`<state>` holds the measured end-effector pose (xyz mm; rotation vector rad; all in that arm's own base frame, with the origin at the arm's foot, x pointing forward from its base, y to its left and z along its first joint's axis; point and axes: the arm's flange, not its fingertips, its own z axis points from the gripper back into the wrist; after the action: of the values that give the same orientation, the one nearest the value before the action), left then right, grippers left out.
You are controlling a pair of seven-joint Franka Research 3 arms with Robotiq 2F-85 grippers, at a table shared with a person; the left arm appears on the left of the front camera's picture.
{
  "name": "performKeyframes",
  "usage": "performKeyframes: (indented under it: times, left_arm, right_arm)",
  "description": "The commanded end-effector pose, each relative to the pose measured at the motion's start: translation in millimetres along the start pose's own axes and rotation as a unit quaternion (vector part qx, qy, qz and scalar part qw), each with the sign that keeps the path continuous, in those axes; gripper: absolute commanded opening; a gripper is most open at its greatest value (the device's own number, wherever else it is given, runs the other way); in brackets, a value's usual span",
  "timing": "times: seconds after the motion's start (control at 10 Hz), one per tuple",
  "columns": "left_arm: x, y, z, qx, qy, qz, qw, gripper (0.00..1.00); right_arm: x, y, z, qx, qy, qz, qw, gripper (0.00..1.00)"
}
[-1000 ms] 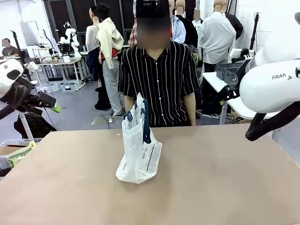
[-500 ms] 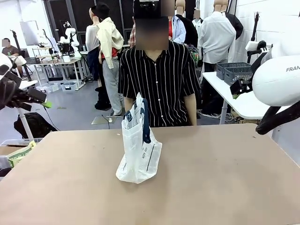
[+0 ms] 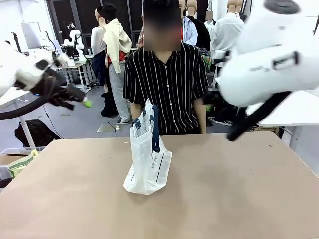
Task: Transfer purchased items from the store into the shopping bag.
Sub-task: Open the Reusable shopping bag in the center of the table.
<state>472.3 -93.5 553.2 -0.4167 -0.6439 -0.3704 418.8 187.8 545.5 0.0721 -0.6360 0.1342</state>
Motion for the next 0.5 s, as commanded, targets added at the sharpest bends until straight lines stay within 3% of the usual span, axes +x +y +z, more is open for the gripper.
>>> performKeyframes:
  times: [0.0, 0.1, 0.2, 0.3, 0.4]
  left_arm:
    - [27.4, -0.8, -30.7, -0.075, 0.015, -0.002, 0.997, 1.0]
    - [0.0, 0.0, 0.0, 0.0, 0.0, 0.0, 1.0, 1.0]
    - [0.0, 0.0, 0.0, 0.0, 0.0, 0.0, 1.0, 1.0]
    - [16.6, -18.7, -26.7, -0.038, 0.009, -0.004, 0.999, 1.0]
    - [27.0, -25.7, -43.4, -0.066, -0.011, -0.03, 0.997, 1.0]
  right_arm:
    - [23.6, 44.6, -8.0, 0.041, 0.001, -0.051, 0.998, 1.0]
    - [0.0, 0.0, 0.0, 0.0, 0.0, 0.0, 1.0, 1.0]
    - [0.0, 0.0, 0.0, 0.0, 0.0, 0.0, 1.0, 1.0]
    - [10.4, 41.3, -4.9, 0.024, 0.006, -0.014, 1.0, 1.0]
    - [16.5, 50.2, 4.2, 0.027, 0.005, -0.021, 0.999, 1.0]
